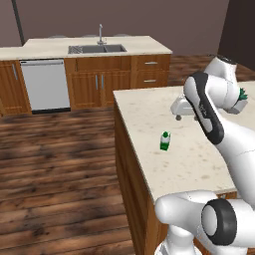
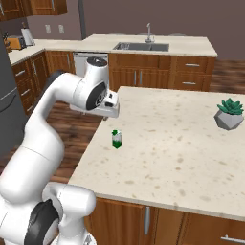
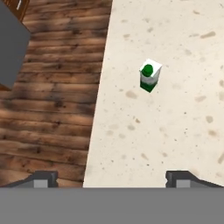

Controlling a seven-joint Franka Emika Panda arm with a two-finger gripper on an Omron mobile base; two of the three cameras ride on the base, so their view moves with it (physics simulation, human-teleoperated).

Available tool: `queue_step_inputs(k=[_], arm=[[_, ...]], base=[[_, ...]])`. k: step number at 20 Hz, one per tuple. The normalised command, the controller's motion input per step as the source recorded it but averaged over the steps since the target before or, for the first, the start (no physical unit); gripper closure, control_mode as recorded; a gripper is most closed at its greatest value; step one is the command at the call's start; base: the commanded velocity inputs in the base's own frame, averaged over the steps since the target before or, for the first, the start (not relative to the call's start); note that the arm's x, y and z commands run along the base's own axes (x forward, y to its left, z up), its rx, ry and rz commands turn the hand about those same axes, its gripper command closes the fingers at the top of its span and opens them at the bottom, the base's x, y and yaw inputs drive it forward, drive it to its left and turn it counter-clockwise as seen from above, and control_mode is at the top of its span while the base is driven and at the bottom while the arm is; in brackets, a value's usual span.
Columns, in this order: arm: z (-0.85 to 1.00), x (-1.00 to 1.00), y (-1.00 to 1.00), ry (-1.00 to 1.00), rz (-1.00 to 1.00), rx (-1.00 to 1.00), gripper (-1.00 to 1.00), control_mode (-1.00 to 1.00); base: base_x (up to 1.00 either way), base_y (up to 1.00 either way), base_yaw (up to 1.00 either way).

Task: Pick the milk from the counter and place it in the open cabinet.

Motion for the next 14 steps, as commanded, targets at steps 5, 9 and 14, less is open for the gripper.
queue_step_inputs(k=[5, 9, 14], arm=[[-0.24, 0.12, -0.56, -0.01, 0.08, 0.08, -1.00, -1.00], [-0.37, 0.24, -0.42, -0.12, 0.04, 0.05, -1.00, -1.00], [-0.34, 0.29, -0.33, -0.21, 0.05, 0.03, -1.00, -1.00]], base=[[0.00, 0.00, 0.00], [0.00, 0.00, 0.00], [0.00, 0.00, 0.00]])
